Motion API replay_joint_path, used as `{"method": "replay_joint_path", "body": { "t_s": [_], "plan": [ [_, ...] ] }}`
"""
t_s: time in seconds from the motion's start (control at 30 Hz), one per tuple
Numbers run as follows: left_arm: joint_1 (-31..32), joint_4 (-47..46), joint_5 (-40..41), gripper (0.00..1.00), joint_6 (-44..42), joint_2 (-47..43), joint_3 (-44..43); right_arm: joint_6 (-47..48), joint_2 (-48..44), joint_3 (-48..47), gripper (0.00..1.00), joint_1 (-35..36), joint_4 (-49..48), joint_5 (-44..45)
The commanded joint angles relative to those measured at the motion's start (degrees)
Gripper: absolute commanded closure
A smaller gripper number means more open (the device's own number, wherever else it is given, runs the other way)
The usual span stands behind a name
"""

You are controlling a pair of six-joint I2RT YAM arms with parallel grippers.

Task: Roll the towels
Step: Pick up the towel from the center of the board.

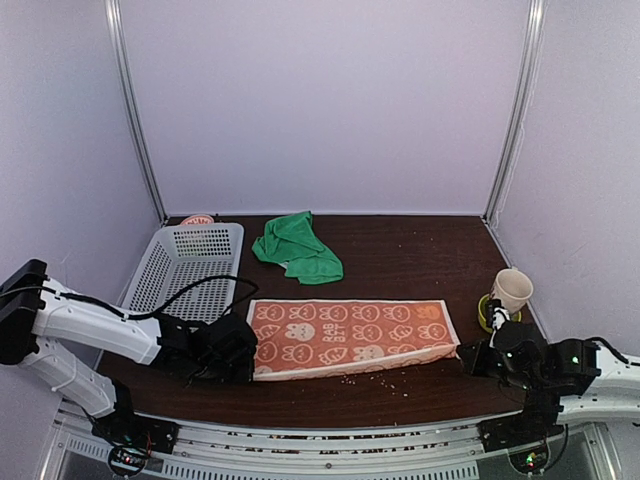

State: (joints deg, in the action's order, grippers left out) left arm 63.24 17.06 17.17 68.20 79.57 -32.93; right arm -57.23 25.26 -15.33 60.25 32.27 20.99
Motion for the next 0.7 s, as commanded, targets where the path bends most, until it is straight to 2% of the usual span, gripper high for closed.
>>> {"method": "replay_joint_path", "body": {
  "t_s": [0.0,0.17,0.33,0.4,0.67],
  "plan": [
    [0.13,2.7,0.32,1.0,-0.87,1.06,-2.72,-0.45,-1.7,-0.7,1.0,0.62,3.67,3.52],
    [0.13,5.37,3.41,1.0,-2.36,-1.98,-5.97,1.61,-0.28,-4.47,1.0,0.62,2.73,6.68],
    [-0.13,8.6,5.99,1.0,-4.71,-2.41,-10.79,3.83,7.53,-8.0,1.0,0.4,0.03,7.95],
    [-0.3,8.69,5.95,0.94,-5.47,-2.01,-11.7,4.42,10.46,-8.88,1.0,0.41,-1.69,7.53],
    [-0.31,6.27,3.23,0.92,-4.78,-0.69,-9.46,5.11,11.81,-7.64,1.0,0.4,-3.14,7.24]
  ]
}}
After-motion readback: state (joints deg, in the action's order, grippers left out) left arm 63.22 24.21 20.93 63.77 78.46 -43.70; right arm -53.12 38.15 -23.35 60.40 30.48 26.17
